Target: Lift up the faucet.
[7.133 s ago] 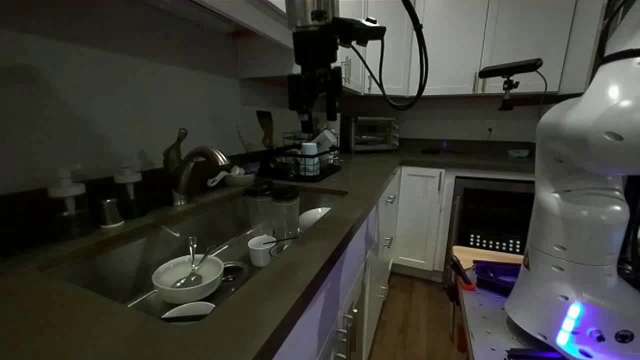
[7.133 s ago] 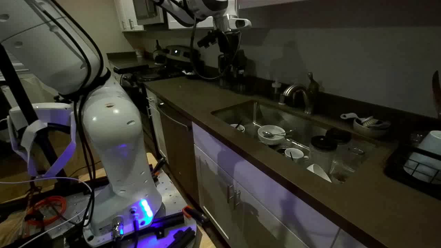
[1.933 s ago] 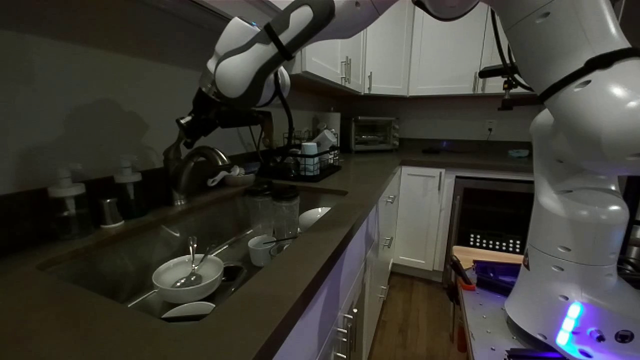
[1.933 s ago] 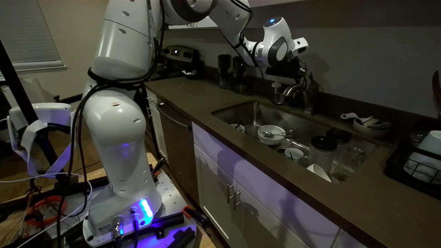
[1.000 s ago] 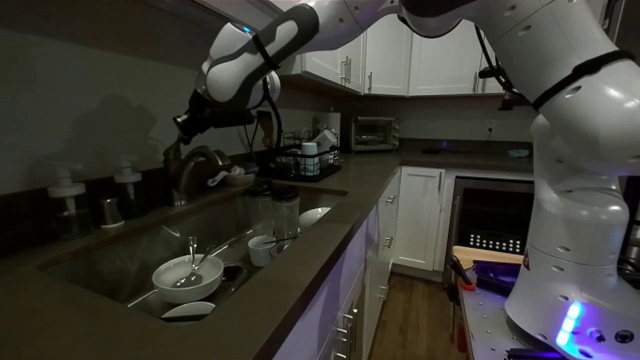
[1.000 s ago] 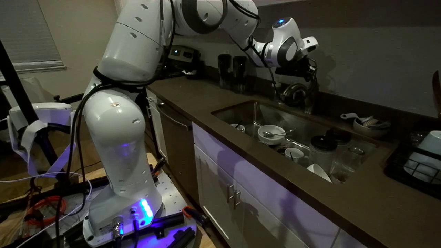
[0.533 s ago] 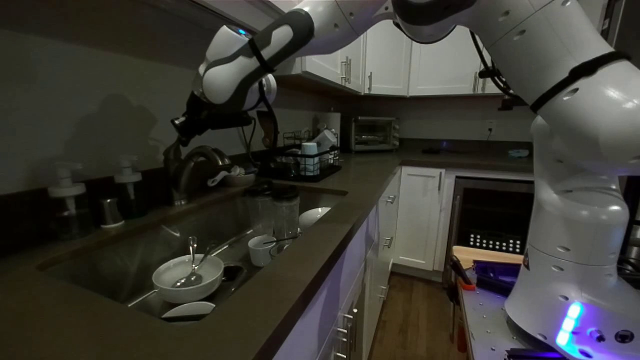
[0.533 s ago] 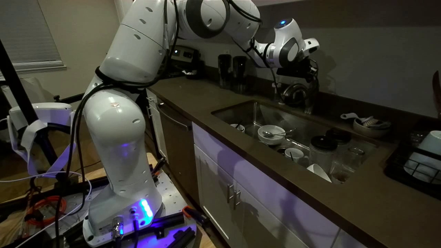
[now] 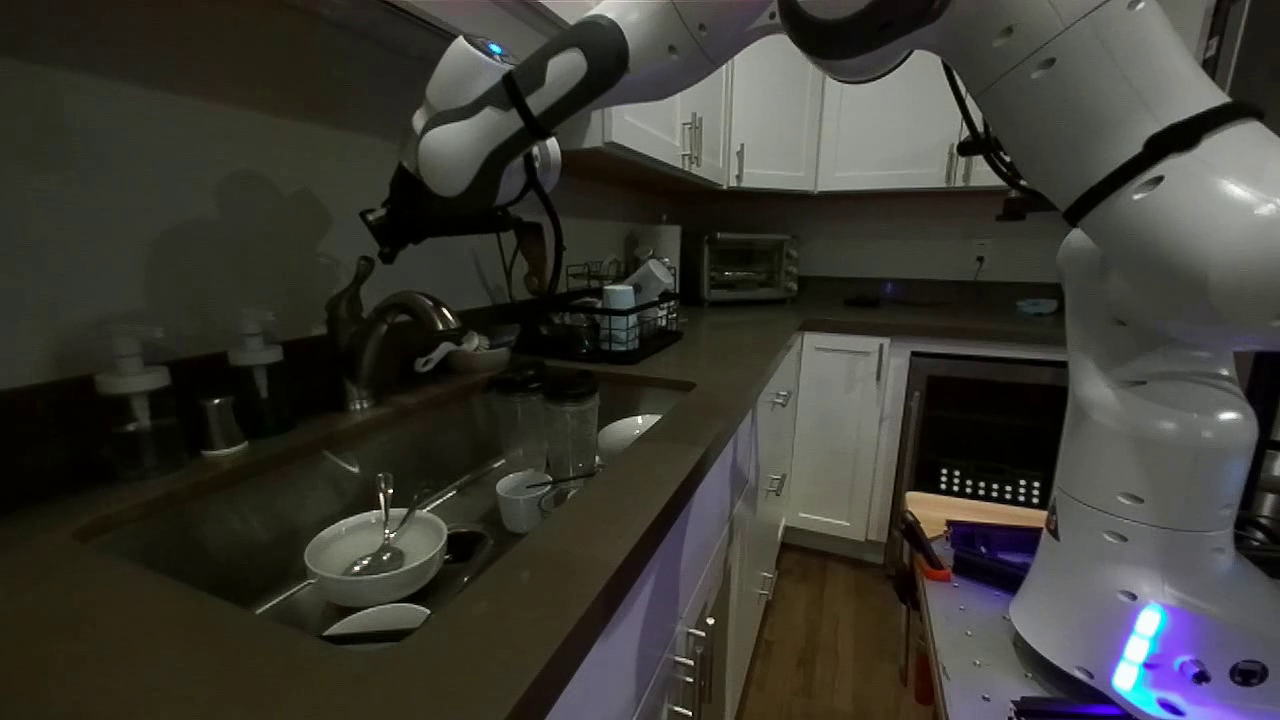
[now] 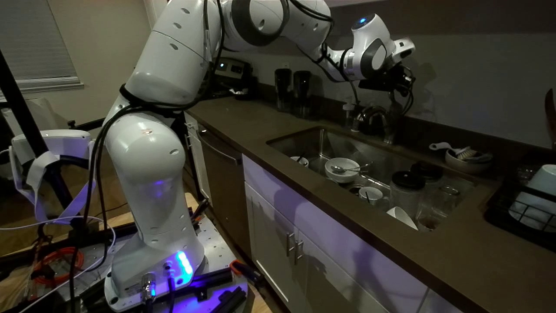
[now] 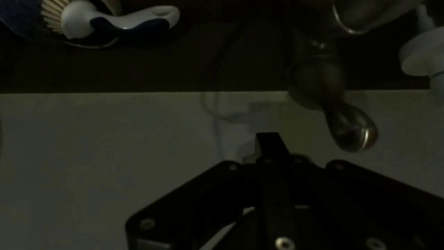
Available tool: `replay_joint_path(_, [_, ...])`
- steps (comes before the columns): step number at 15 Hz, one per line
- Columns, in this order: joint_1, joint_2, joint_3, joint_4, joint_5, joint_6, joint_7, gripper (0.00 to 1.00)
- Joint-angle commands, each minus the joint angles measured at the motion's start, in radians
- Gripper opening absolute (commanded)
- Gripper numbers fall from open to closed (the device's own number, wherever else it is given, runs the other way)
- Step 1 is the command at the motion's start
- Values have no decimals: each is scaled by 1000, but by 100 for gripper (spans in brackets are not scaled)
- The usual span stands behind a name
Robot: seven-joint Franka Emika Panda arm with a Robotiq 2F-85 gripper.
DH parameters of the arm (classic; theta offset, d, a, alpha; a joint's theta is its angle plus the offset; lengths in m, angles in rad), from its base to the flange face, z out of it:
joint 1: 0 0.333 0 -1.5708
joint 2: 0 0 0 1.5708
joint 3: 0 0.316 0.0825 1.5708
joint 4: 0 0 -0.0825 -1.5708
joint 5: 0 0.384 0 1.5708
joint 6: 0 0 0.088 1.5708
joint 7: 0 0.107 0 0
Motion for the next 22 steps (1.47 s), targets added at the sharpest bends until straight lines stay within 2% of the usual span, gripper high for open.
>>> replay_joint_path(1, [27,36,-46,77,-15,-15,52,0])
replay_joint_path(4, [52,41,-81,100,-28,-80,59,0])
replay_joint_path(8, [42,32,-53,121,-50,-202,44,0])
replay_joint_path(13, [19,21,-1,144,-30,-302,16,0])
replay_joint_path(16, [11,23,19,154,-25,-321,15,0])
replay_joint_path(22, [15,12,18,94,-32,-248,45,0])
